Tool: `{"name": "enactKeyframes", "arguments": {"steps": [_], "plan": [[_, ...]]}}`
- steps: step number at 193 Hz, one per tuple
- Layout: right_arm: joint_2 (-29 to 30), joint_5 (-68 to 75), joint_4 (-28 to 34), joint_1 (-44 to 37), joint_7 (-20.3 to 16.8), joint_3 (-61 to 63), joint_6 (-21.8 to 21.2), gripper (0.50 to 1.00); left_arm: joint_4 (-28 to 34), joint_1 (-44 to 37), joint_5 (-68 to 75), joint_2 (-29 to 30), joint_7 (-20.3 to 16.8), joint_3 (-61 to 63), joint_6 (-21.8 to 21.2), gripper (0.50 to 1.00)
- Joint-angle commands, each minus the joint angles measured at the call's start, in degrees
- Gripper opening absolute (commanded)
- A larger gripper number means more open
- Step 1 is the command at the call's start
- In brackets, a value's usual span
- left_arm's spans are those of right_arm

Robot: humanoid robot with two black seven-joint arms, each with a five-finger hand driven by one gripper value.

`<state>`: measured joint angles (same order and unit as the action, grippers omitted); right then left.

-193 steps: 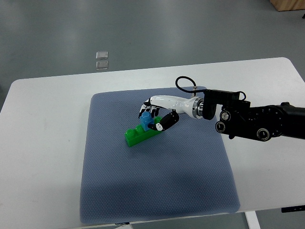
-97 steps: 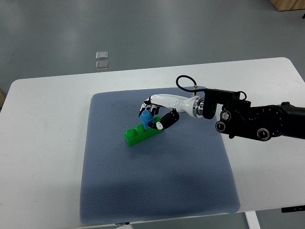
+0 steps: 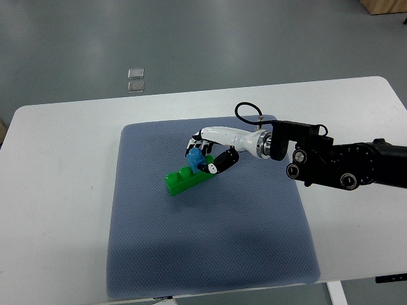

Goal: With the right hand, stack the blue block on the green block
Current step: 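Press the blue block down onto the green brick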

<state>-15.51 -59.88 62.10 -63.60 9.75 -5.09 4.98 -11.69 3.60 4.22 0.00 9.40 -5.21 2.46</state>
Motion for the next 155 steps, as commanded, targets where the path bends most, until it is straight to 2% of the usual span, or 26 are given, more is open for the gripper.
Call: {"name": "enactKeyframes", "arguments": {"steps": [1, 155], "plan": [[0.0, -0.1, -0.1, 0.2, 0.0, 0.0, 0.0, 0.596, 0.0, 0.0, 0.0, 0.0, 0.0, 0.0, 0.0, 1.0], [0.7, -0.9, -1.5, 2.6, 0.5, 0.3, 1.7, 0.596, -0.1, 0.0, 0.0, 0.0, 0.0, 0.1, 0.0, 1.0]]}}
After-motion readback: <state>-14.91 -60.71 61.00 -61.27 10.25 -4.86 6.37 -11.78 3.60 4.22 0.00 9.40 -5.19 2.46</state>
